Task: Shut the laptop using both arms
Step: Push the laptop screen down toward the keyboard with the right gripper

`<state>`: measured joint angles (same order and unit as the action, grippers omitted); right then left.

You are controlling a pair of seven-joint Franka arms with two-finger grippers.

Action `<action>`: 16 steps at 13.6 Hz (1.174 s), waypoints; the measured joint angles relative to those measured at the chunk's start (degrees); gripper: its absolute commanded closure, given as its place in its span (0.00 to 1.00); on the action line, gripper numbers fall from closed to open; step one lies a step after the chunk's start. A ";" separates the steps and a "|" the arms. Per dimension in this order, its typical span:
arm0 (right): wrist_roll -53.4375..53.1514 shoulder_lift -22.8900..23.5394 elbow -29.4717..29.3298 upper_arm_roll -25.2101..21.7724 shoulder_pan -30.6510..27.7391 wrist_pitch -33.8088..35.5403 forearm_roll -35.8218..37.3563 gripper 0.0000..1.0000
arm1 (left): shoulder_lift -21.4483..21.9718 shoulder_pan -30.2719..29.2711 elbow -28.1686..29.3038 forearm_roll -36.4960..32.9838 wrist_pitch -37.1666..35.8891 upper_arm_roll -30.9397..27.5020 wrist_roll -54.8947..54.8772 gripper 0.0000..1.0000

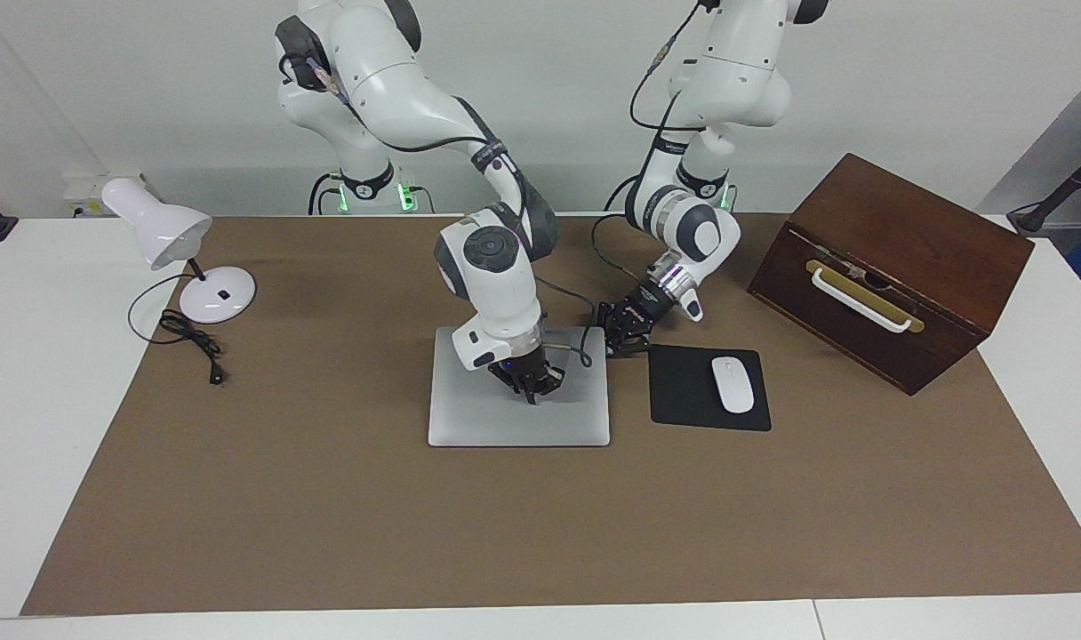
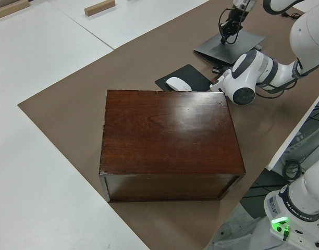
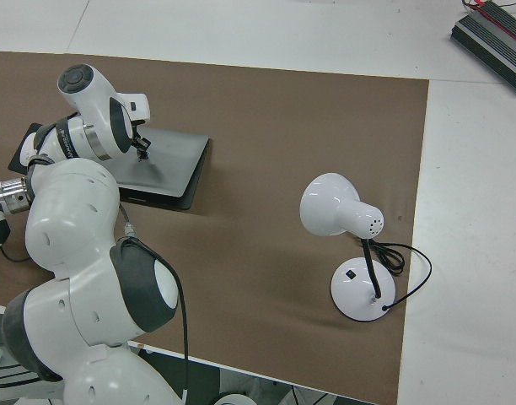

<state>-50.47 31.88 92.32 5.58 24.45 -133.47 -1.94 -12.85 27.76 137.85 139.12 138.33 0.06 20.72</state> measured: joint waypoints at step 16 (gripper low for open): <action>1.26 -4.58 -1.30 -0.36 -0.56 1.19 0.02 1.00 | 0.00 0.00 0.00 0.02 -0.01 -0.01 0.00 1.00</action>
<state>-49.22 27.30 91.02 5.22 23.89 -132.29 -1.92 -12.85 27.76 137.85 139.14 138.31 0.05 20.71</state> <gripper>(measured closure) 0.991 0.991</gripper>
